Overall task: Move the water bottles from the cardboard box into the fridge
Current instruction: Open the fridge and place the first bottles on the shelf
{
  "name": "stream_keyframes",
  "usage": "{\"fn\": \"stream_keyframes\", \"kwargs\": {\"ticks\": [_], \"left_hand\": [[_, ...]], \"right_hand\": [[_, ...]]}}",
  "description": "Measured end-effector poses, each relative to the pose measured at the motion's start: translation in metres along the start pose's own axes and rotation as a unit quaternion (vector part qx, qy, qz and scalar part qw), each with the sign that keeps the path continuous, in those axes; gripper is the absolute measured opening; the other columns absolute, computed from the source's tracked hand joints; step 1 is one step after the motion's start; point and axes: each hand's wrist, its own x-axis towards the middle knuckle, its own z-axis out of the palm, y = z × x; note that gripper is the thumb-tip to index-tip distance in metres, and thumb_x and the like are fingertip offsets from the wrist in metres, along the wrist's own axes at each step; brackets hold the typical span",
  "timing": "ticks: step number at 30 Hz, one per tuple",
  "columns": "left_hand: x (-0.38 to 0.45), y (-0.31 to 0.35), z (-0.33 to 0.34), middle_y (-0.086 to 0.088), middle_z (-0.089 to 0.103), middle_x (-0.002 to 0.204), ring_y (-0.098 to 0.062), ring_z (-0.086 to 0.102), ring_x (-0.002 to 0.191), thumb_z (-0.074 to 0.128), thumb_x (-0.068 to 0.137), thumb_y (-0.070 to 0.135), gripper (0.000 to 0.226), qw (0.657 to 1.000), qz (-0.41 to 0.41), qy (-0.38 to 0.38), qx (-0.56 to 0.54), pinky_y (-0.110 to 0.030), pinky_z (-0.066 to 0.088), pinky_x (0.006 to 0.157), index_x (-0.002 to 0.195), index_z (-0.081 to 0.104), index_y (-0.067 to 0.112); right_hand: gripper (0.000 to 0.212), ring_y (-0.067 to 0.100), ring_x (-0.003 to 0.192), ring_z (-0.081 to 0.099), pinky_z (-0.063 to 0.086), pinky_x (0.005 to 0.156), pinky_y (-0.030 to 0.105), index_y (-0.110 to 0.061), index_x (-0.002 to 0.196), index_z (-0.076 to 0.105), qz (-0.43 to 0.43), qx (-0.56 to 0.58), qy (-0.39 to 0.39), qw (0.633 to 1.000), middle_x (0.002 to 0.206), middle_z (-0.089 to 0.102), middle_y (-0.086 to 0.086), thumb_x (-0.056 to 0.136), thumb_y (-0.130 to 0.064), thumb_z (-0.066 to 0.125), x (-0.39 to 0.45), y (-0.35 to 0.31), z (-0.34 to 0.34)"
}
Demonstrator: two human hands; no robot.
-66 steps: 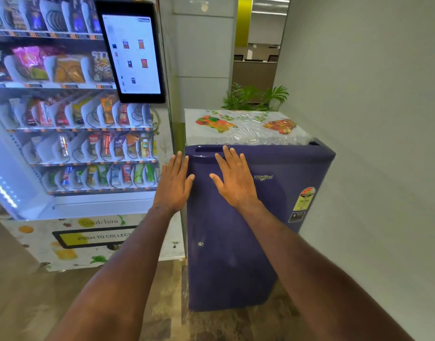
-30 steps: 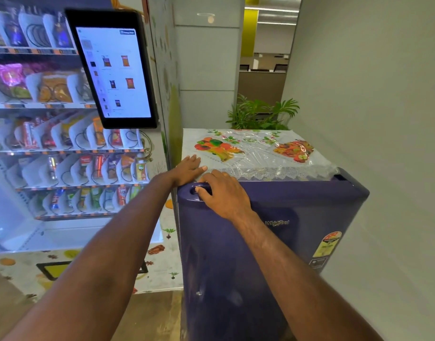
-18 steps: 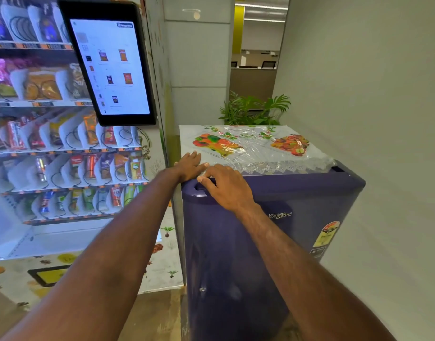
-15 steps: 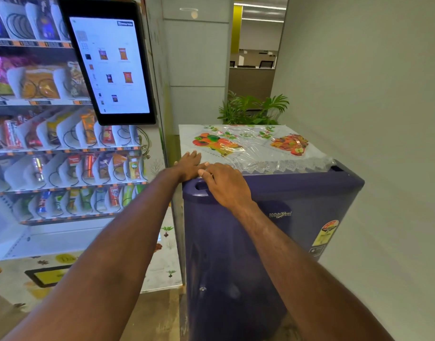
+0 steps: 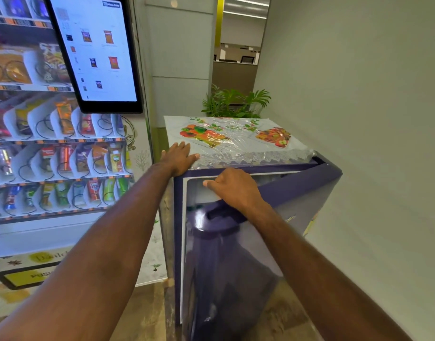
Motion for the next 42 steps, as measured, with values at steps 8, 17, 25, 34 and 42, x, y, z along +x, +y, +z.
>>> {"fn": "stream_keyframes", "kwargs": {"ticks": [8, 17, 25, 34, 42], "left_hand": [[-0.018, 0.022, -0.007, -0.006, 0.021, 0.167, -0.028, 0.016, 0.155, 0.024, 0.106, 0.056, 0.064, 0.987, 0.054, 0.085, 0.122, -0.059, 0.006, 0.124, 0.159, 0.023, 0.021], [-0.036, 0.058, 0.02, -0.01, 0.024, 0.166, -0.029, 0.02, 0.154, 0.017, 0.104, 0.061, 0.071, 0.987, 0.053, 0.093, 0.117, -0.053, 0.01, 0.125, 0.158, 0.025, 0.016], [-0.038, 0.062, 0.022, -0.01, 0.021, 0.167, -0.029, 0.019, 0.154, 0.017, 0.104, 0.06, 0.071, 0.987, 0.046, 0.083, 0.13, -0.052, 0.013, 0.125, 0.159, 0.023, 0.016], [-0.038, 0.06, 0.022, -0.009, 0.02, 0.167, -0.029, 0.017, 0.155, 0.016, 0.102, 0.063, 0.074, 0.988, 0.049, 0.08, 0.126, -0.052, 0.013, 0.125, 0.159, 0.022, 0.017], [-0.04, 0.06, 0.023, -0.008, 0.018, 0.168, -0.028, 0.015, 0.155, 0.011, 0.098, 0.067, 0.079, 0.987, 0.051, 0.085, 0.125, -0.051, 0.012, 0.125, 0.16, 0.021, 0.018]], "right_hand": [[0.042, 0.037, 0.127, 0.048, 0.038, 0.105, 0.05, -0.014, 0.127, 0.059, 0.097, -0.287, -0.013, 0.953, 0.135, 0.055, 0.015, 0.091, -0.036, 0.058, -0.008, 0.054, -0.035], [0.096, 0.041, 0.153, -0.001, 0.009, 0.121, 0.061, 0.0, 0.158, 0.004, 0.238, -0.249, -0.037, 0.938, 0.165, -0.001, 0.025, 0.092, -0.042, 0.06, -0.031, 0.121, -0.046], [0.104, 0.041, 0.153, -0.006, 0.004, 0.121, 0.06, -0.007, 0.159, -0.006, 0.224, -0.206, -0.029, 0.952, 0.166, -0.007, 0.021, 0.093, -0.055, 0.058, -0.057, 0.169, -0.066], [0.091, 0.042, 0.152, 0.012, 0.017, 0.122, 0.049, -0.005, 0.158, -0.006, 0.292, -0.247, 0.02, 0.924, 0.164, 0.004, 0.027, 0.1, -0.038, 0.056, -0.059, 0.219, -0.077], [0.093, 0.046, 0.144, 0.031, 0.029, 0.117, 0.051, 0.001, 0.157, 0.001, 0.297, -0.319, 0.044, 0.899, 0.157, 0.024, 0.034, 0.099, -0.049, 0.054, -0.068, 0.244, -0.085]]}}
